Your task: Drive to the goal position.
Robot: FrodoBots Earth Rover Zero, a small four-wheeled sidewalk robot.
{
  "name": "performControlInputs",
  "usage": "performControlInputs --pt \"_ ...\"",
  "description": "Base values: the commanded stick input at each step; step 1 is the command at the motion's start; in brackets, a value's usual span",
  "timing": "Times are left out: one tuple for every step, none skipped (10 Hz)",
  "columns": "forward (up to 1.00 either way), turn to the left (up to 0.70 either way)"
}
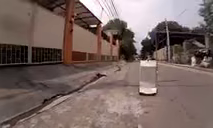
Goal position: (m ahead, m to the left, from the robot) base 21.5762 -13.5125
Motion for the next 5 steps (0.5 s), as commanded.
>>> performControlInputs --pt "0.0 1.0" --pt "0.0 1.0" --pt "0.0 1.0" --pt "0.0 1.0" --pt "0.0 1.0"
